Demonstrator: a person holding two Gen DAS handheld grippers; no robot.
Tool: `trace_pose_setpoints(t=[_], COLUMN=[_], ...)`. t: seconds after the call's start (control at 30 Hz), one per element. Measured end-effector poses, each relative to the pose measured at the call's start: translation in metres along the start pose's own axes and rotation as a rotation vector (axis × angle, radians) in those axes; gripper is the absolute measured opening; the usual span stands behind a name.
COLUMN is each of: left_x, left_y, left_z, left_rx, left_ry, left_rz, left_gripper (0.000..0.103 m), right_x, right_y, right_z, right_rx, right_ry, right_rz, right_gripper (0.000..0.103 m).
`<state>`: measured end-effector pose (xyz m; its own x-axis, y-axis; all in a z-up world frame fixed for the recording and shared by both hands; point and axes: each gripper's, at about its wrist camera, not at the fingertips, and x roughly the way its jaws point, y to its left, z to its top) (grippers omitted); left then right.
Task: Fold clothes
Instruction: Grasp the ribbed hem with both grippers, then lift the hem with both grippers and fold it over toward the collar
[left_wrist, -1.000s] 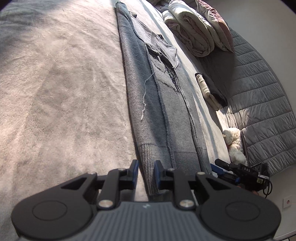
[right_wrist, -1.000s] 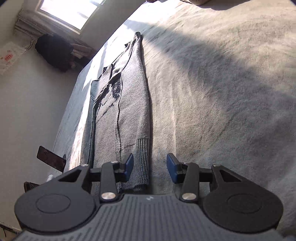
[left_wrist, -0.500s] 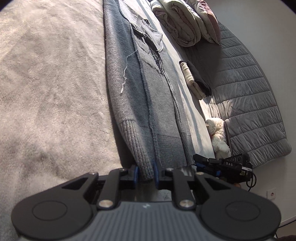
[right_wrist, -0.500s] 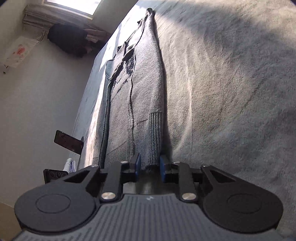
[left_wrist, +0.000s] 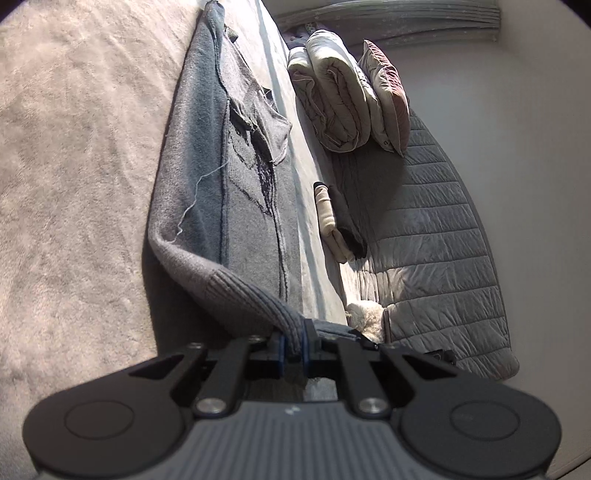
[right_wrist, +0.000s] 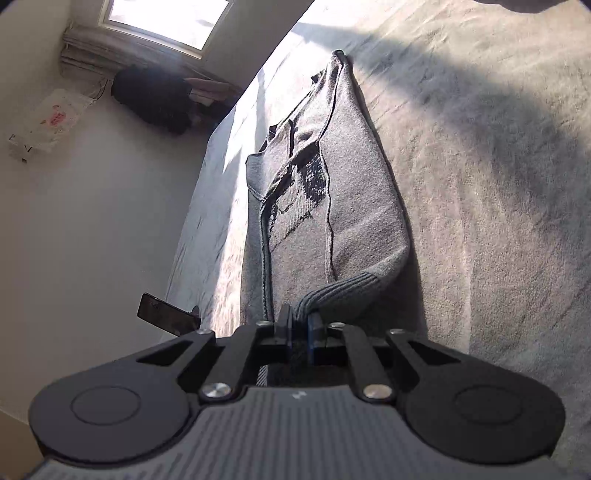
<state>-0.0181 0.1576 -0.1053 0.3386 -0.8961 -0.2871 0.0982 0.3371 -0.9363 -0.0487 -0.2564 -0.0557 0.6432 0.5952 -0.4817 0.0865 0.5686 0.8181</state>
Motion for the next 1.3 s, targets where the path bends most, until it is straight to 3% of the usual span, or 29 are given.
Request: trace_pose_setpoints(t=[0.23, 0.33, 0.47, 0.6, 0.73, 0.93, 1.1, 1.23, 1.3], left_x=[0.012, 0.013, 0.007, 0.010, 0.014, 0.025, 0.026, 0.025, 0.024], left_y=[0.014, 0.008, -0.012, -0.035, -0.033, -0.021, -0.012, -0.008, -0.009], left_z=[0.021, 0.027, 0.036, 0.041, 0.042, 0.042, 0.042, 0.046, 0.046], left_rx=[-0.122, -0.101, 0.030, 0.288, 0.388, 0.403, 0.377, 0.340, 0.336], left_ry=[-0.201, -0.245, -0.306, -0.316, -0.269, -0.232, -0.216, -0.205, -0.200], left_rz=[0.075, 0.091, 0.124, 0.325, 0.390, 0.431, 0.428, 0.394, 0.374], left_gripper=[0.009, 0.038, 0.047, 0.048, 0.047, 0.046, 0.028, 0.010, 0.008], right_x=[0.033, 0.042, 0.041, 0.035, 0.036, 0.049, 0.063, 0.064, 0.062], right_y=[-0.016, -0.032, -0.039, -0.035, -0.028, -0.019, -0.024, -0.027, -0.028], right_z=[0.034, 0.042, 0.048, 0.048, 0.047, 0.040, 0.029, 0.026, 0.027], right_rx=[-0.015, 0.050, 0.072, -0.036, -0.149, -0.283, -0.333, -0.358, -0.356], right_ry=[-0.033, -0.069, -0.099, -0.115, -0.117, -0.081, -0.072, -0.103, -0.120], right_rz=[-0.057, -0.034, -0.011, -0.073, -0.087, -0.092, -0.118, -0.106, -0.093], right_gripper=[0.012, 0.017, 0.020, 0.022, 0.040, 0.040, 0.040, 0.020, 0.016])
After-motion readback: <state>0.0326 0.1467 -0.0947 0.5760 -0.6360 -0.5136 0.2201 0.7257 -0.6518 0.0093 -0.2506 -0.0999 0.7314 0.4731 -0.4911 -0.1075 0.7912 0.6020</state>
